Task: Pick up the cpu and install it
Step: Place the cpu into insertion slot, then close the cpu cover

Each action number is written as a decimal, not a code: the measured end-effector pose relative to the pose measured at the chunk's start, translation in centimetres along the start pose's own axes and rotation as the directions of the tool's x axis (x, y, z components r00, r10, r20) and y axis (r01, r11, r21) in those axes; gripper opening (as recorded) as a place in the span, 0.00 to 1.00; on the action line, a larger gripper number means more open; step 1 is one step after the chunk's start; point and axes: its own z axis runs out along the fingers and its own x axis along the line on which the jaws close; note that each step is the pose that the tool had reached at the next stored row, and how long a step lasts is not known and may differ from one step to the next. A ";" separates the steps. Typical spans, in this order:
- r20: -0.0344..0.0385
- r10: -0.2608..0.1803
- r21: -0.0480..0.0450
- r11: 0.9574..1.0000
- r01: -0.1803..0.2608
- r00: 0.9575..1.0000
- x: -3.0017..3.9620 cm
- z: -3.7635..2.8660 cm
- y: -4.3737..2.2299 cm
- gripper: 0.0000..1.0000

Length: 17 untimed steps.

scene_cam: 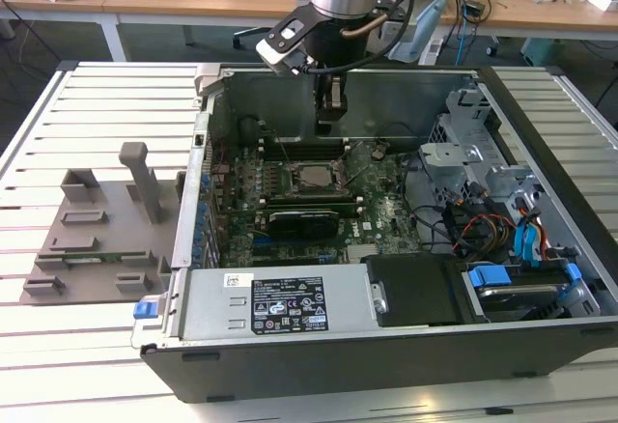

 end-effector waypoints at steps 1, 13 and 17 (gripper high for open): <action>0.000 0.000 0.000 1.000 0.000 1.000 0.00 -0.01 0.00 0.11; 0.000 0.000 0.000 1.000 0.000 1.000 -0.01 -0.03 0.20 0.11; 0.000 0.000 0.000 1.000 0.000 1.000 -0.01 -0.03 0.46 0.11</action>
